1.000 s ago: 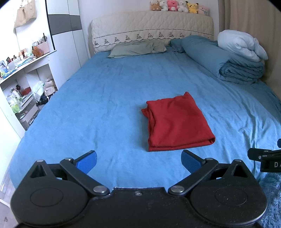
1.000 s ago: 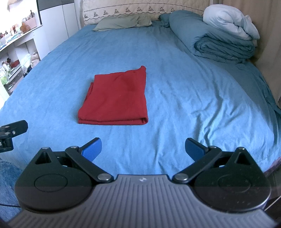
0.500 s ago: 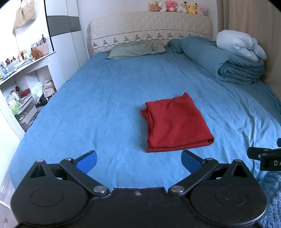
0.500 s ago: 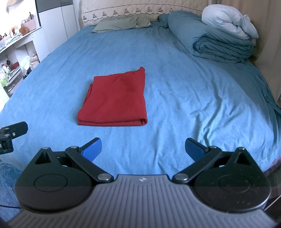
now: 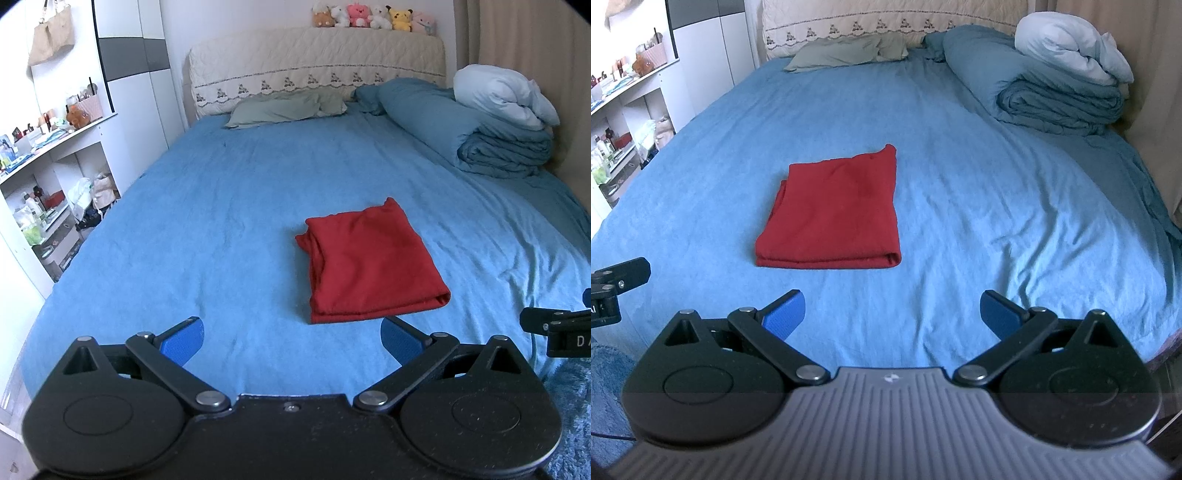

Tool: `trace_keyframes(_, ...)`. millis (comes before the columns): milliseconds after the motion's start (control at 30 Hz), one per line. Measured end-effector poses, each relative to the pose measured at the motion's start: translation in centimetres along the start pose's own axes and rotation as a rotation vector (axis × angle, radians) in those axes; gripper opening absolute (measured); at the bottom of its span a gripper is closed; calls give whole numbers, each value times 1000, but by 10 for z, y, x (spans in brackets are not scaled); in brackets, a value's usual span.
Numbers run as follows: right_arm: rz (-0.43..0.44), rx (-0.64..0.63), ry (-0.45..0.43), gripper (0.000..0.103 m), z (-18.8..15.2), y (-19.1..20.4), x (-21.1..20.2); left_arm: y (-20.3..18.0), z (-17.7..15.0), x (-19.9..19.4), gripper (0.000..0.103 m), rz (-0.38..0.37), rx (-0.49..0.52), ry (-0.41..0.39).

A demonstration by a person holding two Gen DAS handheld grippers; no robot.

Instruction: Fold small clothes

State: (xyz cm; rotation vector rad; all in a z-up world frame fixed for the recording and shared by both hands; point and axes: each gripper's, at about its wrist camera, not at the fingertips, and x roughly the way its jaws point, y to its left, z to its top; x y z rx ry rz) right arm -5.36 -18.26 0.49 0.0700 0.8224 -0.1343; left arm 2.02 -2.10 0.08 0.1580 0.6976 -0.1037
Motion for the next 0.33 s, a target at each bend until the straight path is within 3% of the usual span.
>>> trace_keyframes(333,-2,4,-7,103,1,2,-2,8,0,-2,103,-2,-25,-15)
